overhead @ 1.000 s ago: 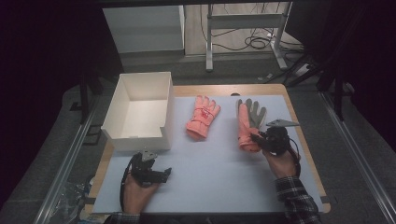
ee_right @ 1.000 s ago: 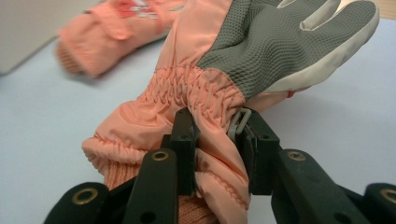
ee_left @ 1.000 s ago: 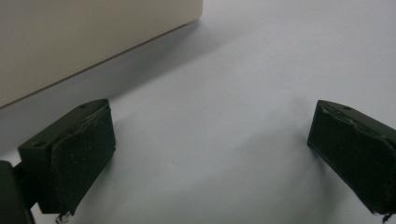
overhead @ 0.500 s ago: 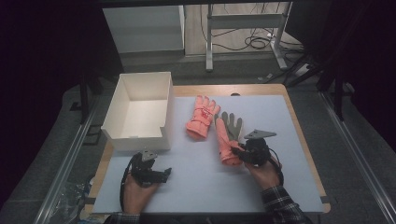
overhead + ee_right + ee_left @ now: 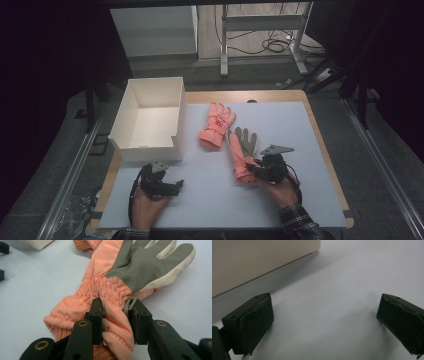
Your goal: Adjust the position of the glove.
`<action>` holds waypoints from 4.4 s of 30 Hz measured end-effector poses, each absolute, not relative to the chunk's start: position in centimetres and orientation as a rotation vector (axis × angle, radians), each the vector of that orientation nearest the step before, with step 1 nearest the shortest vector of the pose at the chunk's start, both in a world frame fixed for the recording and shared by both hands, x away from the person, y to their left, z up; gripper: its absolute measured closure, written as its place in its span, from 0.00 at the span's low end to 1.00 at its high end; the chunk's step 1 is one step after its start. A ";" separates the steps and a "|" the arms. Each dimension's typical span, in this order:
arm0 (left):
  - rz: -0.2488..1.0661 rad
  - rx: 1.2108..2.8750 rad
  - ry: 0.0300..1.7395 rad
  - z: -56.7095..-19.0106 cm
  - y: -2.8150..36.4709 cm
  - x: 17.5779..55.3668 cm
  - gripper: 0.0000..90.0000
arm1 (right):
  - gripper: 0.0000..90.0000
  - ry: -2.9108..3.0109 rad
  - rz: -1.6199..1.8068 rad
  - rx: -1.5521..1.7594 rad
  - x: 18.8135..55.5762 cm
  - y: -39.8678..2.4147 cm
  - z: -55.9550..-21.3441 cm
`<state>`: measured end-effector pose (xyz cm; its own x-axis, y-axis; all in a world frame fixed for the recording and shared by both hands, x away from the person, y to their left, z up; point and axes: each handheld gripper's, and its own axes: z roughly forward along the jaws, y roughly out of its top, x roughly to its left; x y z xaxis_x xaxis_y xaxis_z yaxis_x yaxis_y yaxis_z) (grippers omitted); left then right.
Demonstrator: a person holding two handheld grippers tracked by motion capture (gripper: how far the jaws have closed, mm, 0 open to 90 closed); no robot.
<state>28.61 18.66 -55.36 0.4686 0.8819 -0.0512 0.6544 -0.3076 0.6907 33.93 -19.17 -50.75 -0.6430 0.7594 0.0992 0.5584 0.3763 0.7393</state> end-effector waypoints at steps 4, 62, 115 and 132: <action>0.448 2.065 1.270 -55.4 18.7 28.6 0.01 | 0.74 2.376 1.148 1.182 33.9 -18.6 -50.9; 0.447 2.064 1.272 -55.4 18.7 28.6 0.01 | 0.49 2.502 0.959 0.929 47.2 -5.5 -46.7; 0.451 2.067 1.267 -55.4 18.7 28.6 0.01 | 0.94 2.520 0.990 0.737 46.0 -5.2 -40.8; 0.452 2.063 1.268 -55.4 18.7 28.6 0.01 | 0.94 2.482 1.005 0.659 42.9 -8.8 -36.5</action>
<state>28.61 18.66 -55.38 0.4687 0.8820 -0.0495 0.6516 -0.3074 0.6935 42.86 -8.80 -36.50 -0.8172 0.5509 -0.1694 0.2780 0.6342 0.7214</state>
